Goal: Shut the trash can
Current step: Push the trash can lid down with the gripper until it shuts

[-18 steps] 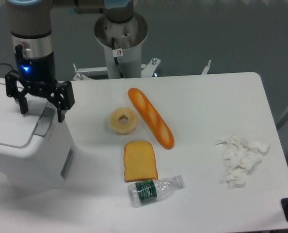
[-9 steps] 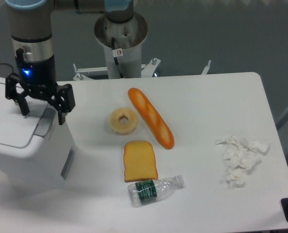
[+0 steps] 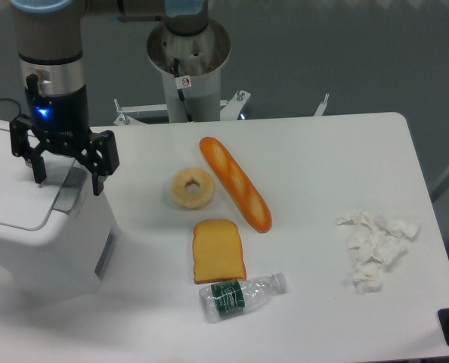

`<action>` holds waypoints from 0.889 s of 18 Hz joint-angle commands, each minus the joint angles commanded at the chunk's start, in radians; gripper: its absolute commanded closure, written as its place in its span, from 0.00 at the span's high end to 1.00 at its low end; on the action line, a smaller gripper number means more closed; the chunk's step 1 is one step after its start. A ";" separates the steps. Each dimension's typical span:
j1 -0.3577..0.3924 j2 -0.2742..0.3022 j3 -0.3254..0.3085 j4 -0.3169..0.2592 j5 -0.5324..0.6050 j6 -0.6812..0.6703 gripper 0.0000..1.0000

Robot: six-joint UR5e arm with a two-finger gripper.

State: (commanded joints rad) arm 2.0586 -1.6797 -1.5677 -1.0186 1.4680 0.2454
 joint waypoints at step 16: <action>0.028 0.014 0.060 -0.006 -0.003 -0.006 1.00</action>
State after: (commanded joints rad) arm 2.0861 -1.6660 -1.5079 -1.0247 1.4650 0.2393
